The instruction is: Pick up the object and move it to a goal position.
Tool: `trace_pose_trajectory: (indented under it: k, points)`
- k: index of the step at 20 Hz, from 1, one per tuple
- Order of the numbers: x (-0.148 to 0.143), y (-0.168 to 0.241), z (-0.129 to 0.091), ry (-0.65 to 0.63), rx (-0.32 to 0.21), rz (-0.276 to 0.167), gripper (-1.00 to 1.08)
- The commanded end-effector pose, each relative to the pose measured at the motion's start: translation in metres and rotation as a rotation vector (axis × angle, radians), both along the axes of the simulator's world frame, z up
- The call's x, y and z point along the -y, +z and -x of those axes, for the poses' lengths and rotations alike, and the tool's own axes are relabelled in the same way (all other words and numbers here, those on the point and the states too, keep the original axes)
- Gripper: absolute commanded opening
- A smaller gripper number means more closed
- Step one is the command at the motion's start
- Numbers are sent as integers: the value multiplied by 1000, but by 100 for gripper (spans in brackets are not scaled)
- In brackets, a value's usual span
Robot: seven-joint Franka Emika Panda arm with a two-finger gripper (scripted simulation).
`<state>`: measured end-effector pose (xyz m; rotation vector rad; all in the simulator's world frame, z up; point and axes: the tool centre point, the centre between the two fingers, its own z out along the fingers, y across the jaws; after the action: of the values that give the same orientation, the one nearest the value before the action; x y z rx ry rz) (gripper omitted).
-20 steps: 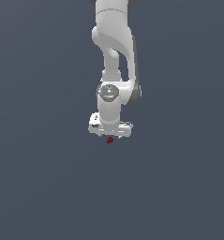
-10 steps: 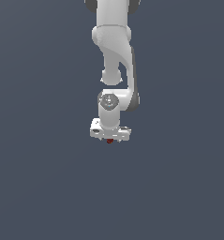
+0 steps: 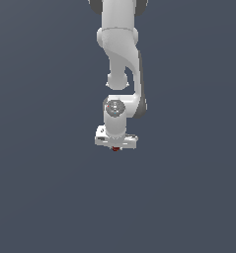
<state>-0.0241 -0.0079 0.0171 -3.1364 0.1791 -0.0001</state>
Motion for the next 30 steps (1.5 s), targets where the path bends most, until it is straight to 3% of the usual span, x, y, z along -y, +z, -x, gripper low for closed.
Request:
trace_pose_trajectory:
  k: [1, 14, 30]
  points:
    - [0, 0, 0, 0, 0, 0, -100]
    - [-22, 34, -13, 0, 0, 0, -100]
    - [-109, 169, -65, -1, 0, 1, -100]
